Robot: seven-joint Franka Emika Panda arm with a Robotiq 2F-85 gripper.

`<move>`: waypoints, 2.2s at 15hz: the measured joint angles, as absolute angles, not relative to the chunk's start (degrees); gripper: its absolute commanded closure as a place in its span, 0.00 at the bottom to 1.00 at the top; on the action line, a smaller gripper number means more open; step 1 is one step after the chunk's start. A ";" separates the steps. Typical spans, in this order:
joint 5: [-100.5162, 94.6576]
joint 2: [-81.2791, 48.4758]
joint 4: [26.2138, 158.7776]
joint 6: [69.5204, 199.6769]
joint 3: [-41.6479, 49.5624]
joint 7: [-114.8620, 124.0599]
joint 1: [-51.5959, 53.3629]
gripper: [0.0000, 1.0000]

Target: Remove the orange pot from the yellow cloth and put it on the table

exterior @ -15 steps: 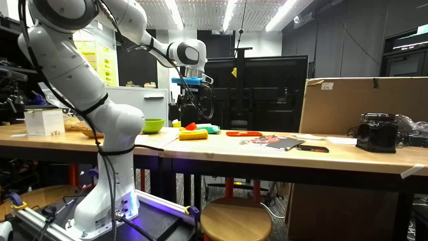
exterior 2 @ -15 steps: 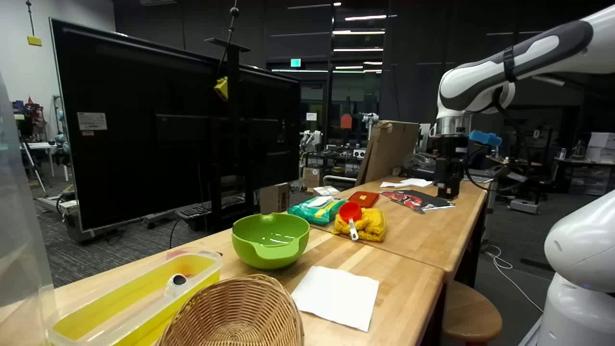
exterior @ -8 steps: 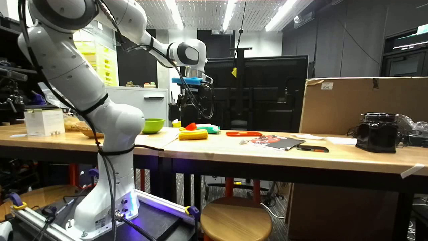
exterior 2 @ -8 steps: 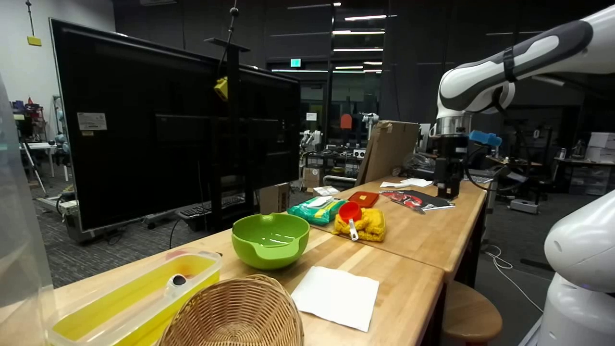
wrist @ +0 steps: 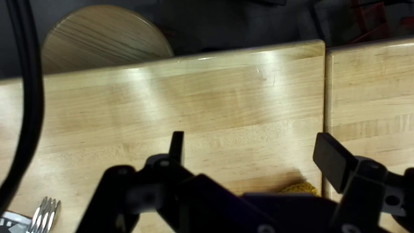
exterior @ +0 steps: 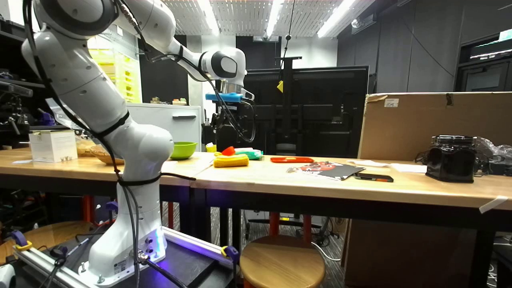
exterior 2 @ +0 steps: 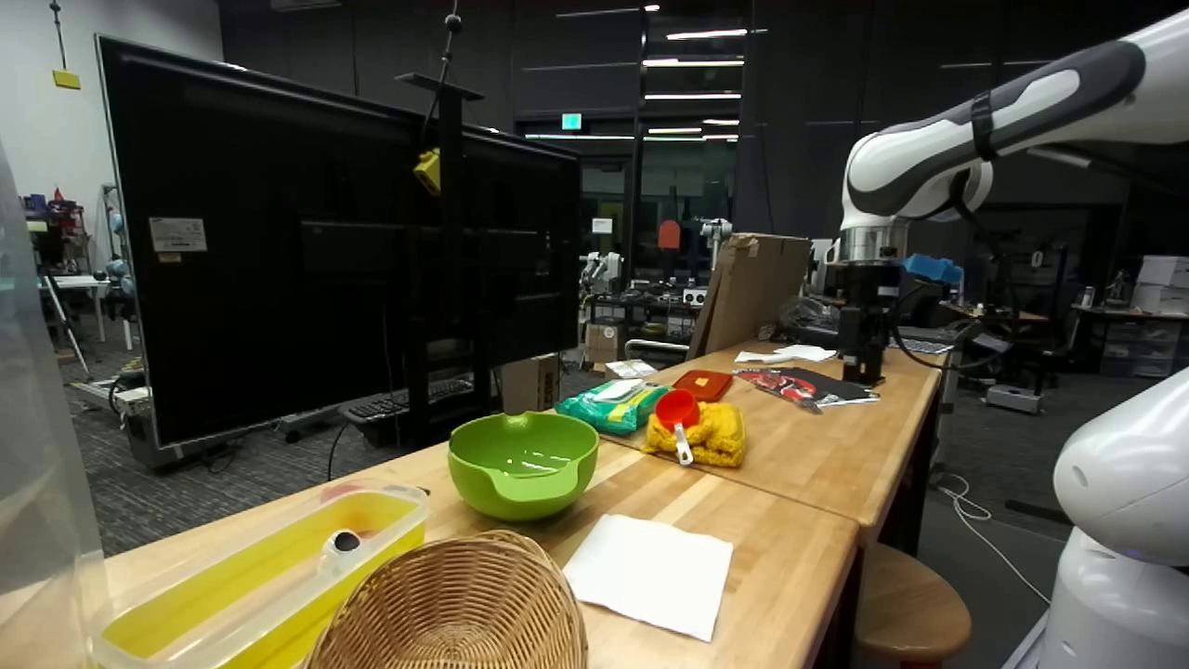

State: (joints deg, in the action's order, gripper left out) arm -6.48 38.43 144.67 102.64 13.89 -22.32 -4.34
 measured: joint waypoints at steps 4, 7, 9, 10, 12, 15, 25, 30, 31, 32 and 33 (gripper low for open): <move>-6.40 38.17 145.62 107.35 13.88 -26.37 -2.21 0.00; -6.13 36.96 146.01 110.07 13.84 -27.32 -0.27 0.00; -5.79 35.73 146.03 111.48 13.76 -27.53 0.87 0.00; -5.47 35.07 146.02 112.18 13.61 -27.53 1.36 0.00; -5.06 33.77 145.99 113.50 12.92 -27.49 2.09 0.00; -5.04 31.83 145.30 115.49 10.81 -27.24 2.61 0.00; -5.37 26.46 139.03 121.36 2.97 -19.38 2.93 0.00; -5.30 23.67 139.00 124.84 0.91 -13.37 2.94 0.00; -5.33 23.06 138.95 125.59 0.43 -12.49 2.94 0.00; -5.37 22.48 138.84 126.26 -0.09 -11.63 2.94 0.00; -5.43 21.87 138.67 127.01 -0.64 -10.77 2.94 0.00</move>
